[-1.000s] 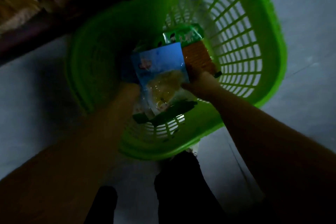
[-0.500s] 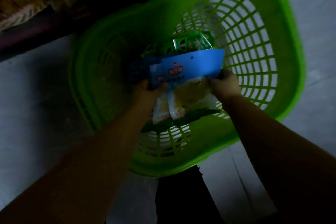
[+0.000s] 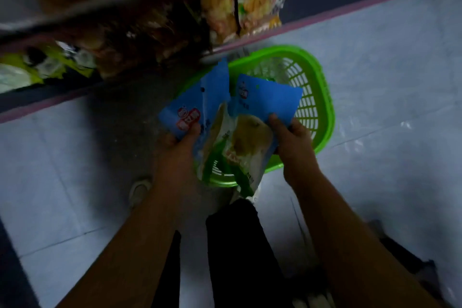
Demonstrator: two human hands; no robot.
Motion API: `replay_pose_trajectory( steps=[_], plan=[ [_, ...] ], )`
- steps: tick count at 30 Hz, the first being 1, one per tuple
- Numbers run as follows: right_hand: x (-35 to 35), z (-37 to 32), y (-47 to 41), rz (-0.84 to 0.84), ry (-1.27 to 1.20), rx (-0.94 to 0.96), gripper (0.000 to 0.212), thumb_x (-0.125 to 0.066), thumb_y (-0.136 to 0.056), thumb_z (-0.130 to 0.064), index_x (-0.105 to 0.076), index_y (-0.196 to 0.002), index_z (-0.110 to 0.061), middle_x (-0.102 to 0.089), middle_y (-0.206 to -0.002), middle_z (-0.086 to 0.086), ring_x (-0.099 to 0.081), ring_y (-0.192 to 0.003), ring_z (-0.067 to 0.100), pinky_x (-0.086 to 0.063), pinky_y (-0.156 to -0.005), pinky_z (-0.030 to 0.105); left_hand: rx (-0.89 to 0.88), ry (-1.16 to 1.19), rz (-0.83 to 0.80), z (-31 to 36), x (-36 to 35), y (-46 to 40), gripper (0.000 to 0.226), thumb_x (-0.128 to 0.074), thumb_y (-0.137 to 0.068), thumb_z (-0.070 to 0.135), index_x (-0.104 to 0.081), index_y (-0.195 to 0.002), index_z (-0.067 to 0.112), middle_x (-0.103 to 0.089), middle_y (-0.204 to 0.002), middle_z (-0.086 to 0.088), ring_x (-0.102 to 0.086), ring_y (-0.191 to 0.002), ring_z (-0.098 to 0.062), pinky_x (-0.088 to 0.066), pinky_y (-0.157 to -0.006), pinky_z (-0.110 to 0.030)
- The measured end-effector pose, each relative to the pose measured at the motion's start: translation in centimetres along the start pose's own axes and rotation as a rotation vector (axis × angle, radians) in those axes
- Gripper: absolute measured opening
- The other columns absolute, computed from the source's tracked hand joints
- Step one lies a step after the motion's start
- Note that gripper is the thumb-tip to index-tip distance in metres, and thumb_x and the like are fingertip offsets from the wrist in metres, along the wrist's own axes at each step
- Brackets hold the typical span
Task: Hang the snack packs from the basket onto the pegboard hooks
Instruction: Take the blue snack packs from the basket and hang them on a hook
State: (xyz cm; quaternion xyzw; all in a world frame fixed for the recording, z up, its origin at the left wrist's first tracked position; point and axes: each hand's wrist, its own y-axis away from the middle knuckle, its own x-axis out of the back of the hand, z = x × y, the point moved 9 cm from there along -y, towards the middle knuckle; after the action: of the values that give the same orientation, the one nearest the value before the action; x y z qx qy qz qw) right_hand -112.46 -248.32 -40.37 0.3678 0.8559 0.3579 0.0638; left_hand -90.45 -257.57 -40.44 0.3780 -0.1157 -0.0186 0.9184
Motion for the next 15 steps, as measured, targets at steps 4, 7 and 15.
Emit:
replay_pose_trajectory(
  steps=[4, 7, 15],
  plan=[
    [-2.4, -10.9, 8.7, -0.067, 0.026, 0.138, 0.013, -0.059, -0.092, -0.02, -0.065, -0.082, -0.025, -0.07, -0.082, -0.005, -0.068, -0.08, 0.016, -0.055, -0.075, 0.033, -0.127, 0.091, 0.036, 11.1, 6.0, 8.7, 0.012, -0.06, -0.09, 0.025, -0.059, -0.079, 0.028, -0.065, -0.056, 0.022, -0.062, -0.054, 0.007, -0.045, -0.044, -0.01],
    [-4.8, -19.8, 14.7, -0.145, 0.087, 0.284, 0.017, -0.061, -0.09, -0.014, -0.06, -0.086, -0.03, -0.067, -0.082, -0.016, -0.066, -0.074, -0.001, -0.055, -0.071, 0.023, -0.235, 0.165, 0.134, 18.8, 12.6, 14.0, 0.007, -0.06, -0.09, 0.021, -0.064, -0.095, 0.021, -0.07, -0.08, 0.008, -0.064, -0.07, -0.008, -0.047, -0.05, -0.02],
    [-15.1, -38.2, 31.7, -0.331, 0.068, 0.64, 0.005, -0.062, -0.09, -0.015, -0.067, -0.087, -0.016, -0.07, -0.066, -0.017, -0.064, -0.065, -0.003, -0.051, -0.06, 0.014, -0.648, 0.293, 0.343, 35.3, 32.8, 24.3, 0.02, -0.065, -0.084, 0.03, -0.064, -0.1, 0.018, -0.07, -0.093, -0.005, -0.065, -0.076, -0.017, -0.049, -0.06, -0.016]
  ],
)
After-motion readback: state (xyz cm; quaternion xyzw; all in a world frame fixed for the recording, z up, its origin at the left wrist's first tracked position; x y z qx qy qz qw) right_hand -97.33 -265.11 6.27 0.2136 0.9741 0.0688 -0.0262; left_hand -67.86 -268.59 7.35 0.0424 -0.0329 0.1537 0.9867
